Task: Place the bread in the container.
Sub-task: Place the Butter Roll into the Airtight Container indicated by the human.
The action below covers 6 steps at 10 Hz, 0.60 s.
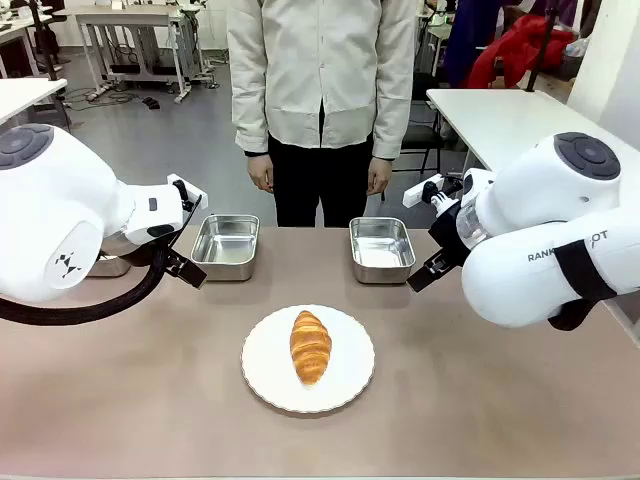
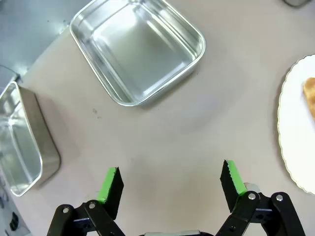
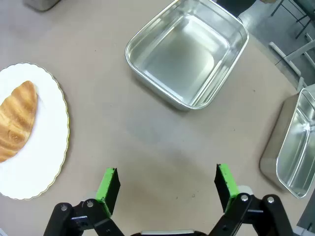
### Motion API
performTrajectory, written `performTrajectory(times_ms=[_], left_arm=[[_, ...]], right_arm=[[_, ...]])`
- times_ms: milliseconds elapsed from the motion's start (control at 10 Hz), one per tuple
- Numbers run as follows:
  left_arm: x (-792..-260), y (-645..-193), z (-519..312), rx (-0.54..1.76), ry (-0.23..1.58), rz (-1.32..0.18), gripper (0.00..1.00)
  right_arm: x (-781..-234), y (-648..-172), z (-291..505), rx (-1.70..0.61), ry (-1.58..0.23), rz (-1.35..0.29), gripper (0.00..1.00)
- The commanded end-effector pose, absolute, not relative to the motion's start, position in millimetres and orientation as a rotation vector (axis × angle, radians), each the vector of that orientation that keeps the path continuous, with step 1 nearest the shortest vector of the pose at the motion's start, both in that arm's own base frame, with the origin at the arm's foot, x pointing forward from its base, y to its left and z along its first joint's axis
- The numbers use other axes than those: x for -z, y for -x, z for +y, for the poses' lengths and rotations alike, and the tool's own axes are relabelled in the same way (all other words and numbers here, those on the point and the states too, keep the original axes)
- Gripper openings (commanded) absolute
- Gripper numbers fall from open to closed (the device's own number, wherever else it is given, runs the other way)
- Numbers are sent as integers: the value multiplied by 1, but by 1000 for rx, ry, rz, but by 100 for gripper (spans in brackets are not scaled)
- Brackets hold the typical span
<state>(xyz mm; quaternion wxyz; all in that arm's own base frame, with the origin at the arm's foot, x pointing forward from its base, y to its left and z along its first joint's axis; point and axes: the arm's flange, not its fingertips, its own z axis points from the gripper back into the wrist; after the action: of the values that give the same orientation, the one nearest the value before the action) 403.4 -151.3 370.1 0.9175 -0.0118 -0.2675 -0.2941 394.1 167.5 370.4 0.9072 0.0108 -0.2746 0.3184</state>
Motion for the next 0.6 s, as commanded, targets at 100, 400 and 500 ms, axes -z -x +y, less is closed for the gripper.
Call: performTrajectory(times_ms=[100,400,500], left_arm=[[-370,-403,-151,605,24,-550,100],[-370,-403,-151,605,24,-550,100],[-370,-403,-151,605,24,-550,100]], right_arm=[[-370,-394,168,-657,-22,-567,100],[-370,-394,168,-657,-22,-567,100],[-370,-394,168,-657,-22,-567,100]])
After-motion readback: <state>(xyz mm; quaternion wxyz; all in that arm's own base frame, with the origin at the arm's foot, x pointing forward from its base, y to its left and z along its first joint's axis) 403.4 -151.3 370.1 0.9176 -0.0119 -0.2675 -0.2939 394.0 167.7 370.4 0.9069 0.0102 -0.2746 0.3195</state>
